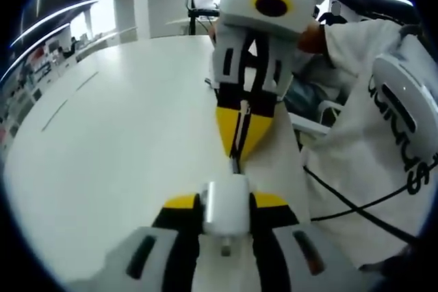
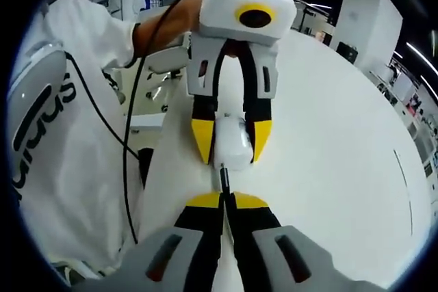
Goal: Plug the desk Type‑C cable into the charger adapter.
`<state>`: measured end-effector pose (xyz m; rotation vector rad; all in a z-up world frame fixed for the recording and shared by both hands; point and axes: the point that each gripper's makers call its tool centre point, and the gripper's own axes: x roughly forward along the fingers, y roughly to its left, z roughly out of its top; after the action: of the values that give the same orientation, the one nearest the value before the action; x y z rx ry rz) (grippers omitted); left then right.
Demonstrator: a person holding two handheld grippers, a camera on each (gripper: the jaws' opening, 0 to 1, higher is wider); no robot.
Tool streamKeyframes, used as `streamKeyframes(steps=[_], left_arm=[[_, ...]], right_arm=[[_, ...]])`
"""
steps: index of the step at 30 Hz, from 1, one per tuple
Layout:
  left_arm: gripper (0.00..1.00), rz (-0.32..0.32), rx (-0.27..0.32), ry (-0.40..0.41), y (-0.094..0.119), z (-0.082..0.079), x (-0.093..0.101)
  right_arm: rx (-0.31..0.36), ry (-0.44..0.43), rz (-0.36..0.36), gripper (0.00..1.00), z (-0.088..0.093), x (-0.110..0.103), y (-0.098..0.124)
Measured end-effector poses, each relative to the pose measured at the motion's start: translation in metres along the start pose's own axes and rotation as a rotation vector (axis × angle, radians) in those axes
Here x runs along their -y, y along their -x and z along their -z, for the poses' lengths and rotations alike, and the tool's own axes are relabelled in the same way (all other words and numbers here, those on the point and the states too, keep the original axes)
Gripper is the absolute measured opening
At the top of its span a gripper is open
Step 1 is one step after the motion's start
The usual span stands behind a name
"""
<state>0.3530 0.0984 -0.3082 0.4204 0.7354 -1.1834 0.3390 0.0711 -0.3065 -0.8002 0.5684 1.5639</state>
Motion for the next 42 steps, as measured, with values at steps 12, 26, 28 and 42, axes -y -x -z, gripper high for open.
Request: streamKeyframes(steps=[12, 26, 28, 42], left_arm=[[0.27, -0.006, -0.012, -0.011, -0.0012, -0.0005, -0.0015], [0.27, -0.007, -0.055, -0.045, -0.0038, -0.001, -0.0032], [0.27, -0.002, -0.047, -0.046, -0.0033, -0.0007, -0.0033], [0.29, 0.04, -0.021, -0.088, 0.0002, 0.002, -0.0042]], right_arm=[[-0.018, 0.004, 0.013, 0.02, 0.0, 0.0006, -0.0007], [-0.057, 0.02, 0.031, 0.01, 0.0006, 0.0034, -0.0002], [-0.04, 0.004, 0.026, 0.02, 0.0007, 0.0043, 0.0], [0.165, -0.026, -0.022, 0.07, 0.0028, 0.0045, -0.0025]])
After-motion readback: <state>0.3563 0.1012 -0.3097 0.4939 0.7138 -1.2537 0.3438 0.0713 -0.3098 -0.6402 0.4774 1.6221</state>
